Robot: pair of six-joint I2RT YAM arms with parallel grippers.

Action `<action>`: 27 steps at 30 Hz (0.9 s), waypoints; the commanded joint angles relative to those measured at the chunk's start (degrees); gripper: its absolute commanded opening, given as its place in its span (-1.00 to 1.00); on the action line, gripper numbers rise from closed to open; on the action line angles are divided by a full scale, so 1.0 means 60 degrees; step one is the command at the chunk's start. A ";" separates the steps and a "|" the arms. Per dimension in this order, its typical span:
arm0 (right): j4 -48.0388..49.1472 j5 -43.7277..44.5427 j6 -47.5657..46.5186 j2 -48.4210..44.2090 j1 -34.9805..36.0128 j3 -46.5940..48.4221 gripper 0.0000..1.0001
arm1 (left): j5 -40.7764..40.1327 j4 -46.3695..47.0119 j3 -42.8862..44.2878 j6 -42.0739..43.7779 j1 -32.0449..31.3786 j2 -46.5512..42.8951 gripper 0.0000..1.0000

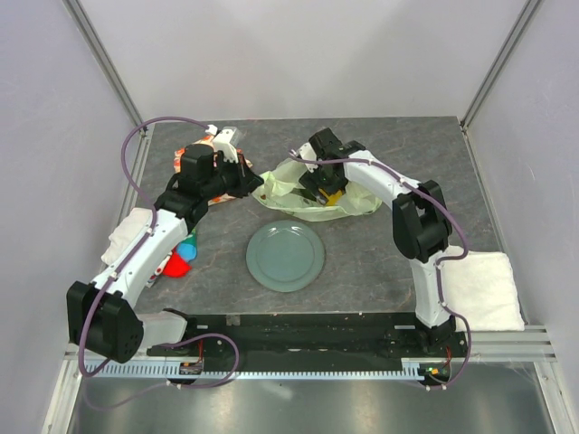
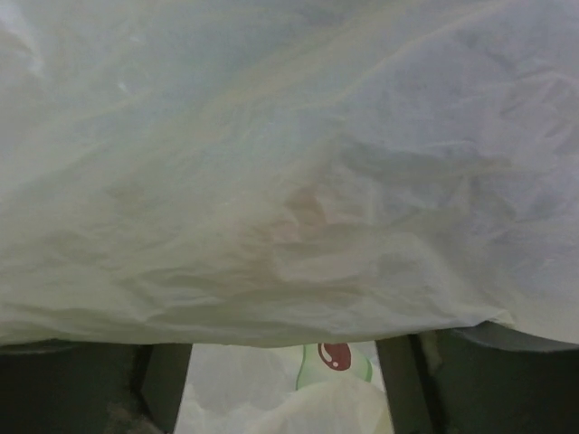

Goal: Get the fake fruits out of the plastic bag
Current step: Take out the fake fruit from the plastic bag, then place the fake fruit on the plate.

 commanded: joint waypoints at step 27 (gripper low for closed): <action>-0.1375 -0.4358 -0.0698 -0.5501 0.2230 -0.0405 -0.30 | -0.0423 0.0702 0.1156 0.1111 0.0065 0.0794 -0.97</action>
